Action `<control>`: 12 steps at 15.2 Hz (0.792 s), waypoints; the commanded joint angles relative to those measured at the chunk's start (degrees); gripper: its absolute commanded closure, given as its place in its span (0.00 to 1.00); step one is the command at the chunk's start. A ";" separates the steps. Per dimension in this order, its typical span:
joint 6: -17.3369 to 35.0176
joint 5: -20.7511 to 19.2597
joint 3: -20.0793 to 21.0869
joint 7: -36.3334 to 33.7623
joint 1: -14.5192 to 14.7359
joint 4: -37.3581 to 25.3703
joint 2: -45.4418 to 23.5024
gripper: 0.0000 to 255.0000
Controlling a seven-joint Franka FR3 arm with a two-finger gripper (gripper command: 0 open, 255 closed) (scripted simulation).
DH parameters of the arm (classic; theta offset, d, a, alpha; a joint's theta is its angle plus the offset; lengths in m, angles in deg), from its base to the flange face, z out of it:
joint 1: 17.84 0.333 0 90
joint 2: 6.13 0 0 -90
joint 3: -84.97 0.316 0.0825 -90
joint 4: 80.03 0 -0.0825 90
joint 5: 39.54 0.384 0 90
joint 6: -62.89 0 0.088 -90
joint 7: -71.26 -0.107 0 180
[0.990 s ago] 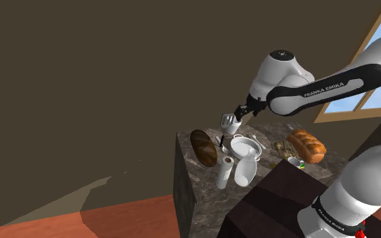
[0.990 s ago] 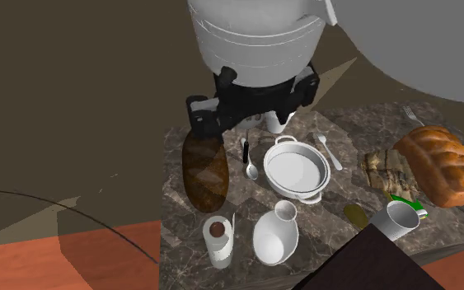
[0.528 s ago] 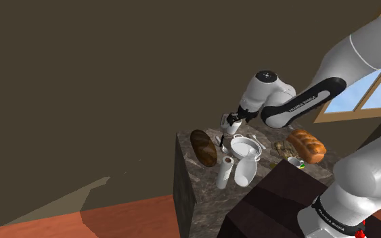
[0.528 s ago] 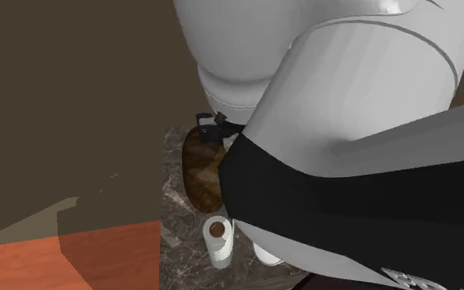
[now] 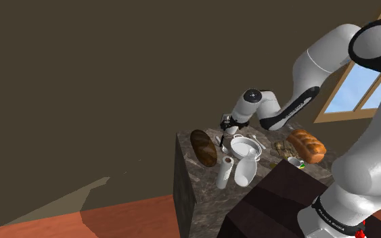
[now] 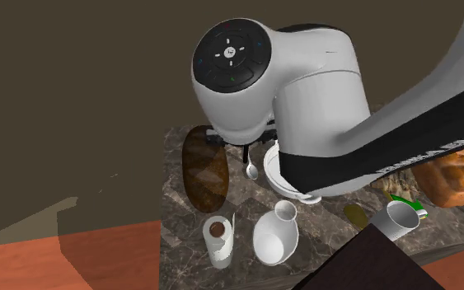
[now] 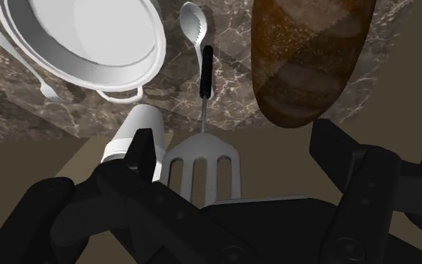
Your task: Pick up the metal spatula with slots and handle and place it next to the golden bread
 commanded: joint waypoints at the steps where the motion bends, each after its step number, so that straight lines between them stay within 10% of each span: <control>1: -0.73 -7.59 -1.71 -8.27 1.01 -4.38 -5.25 0.00; 12: -5.47 -26.07 -5.39 -32.18 2.39 -27.59 -29.53 0.00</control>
